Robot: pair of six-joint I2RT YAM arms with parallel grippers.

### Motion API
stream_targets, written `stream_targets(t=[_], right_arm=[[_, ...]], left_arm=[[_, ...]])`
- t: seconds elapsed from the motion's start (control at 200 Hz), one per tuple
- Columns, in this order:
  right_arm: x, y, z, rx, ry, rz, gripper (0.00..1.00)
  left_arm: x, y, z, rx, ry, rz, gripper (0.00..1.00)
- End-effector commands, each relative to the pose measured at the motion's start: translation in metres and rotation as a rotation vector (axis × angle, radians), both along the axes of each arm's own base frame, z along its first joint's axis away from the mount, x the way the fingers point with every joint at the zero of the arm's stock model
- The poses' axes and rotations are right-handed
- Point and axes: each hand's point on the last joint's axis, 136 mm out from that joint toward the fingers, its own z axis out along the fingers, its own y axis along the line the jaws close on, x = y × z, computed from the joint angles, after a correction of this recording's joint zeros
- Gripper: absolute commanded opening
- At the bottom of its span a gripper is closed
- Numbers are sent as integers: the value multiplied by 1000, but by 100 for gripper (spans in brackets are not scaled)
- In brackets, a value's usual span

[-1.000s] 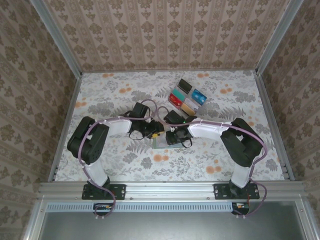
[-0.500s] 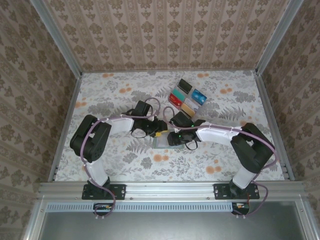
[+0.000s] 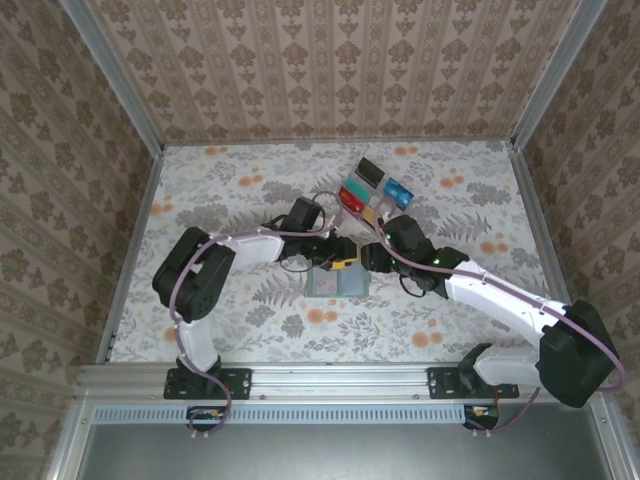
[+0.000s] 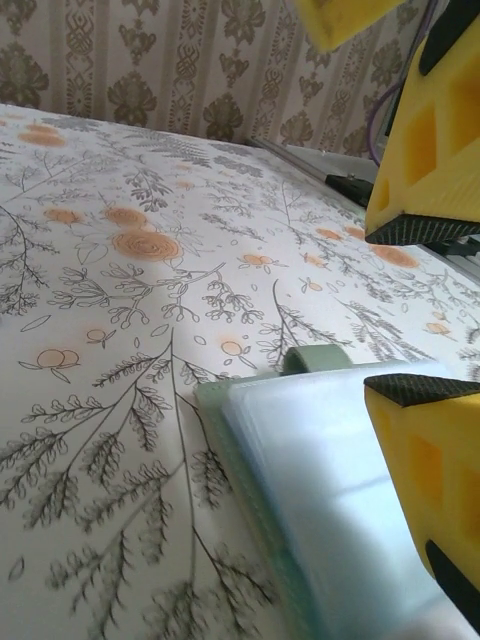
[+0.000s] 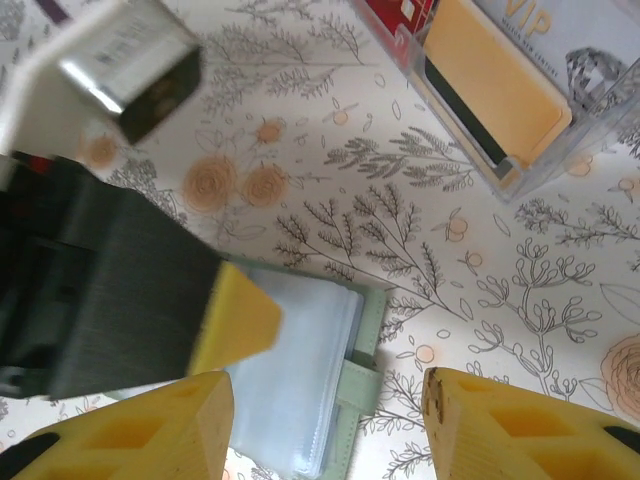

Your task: Take the credit cards out of the card holder

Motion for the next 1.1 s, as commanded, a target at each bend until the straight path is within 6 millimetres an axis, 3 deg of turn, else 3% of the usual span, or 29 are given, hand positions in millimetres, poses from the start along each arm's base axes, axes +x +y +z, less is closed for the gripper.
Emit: stream_targets(t=[0.0,0.18,0.365,0.495,0.585,0.75,0.895,1.095], right_arm=[[-1,-7,-6,-3,12,-35,55],[-3,10,-6,60,47,15,55],[-7,42,-18,46,117,100,55],[-13,62,-43,-53,188,142,60],[-16,69,-58,-114,241,153,64],[-17,72,-83,-249,320,152,71],[-16,69,-100,-312,377,130,72],[-22,53,-122,-414,433,104,63]], left_arm=[[-4,-4,-7,7,40,-8,41],[11,28,8,31,-6,69,41],[21,83,14,87,-25,185,42],[23,123,5,113,13,279,46],[20,140,1,128,26,312,51],[14,147,-2,143,40,312,60],[10,143,-2,135,45,301,61],[5,129,3,123,34,256,60]])
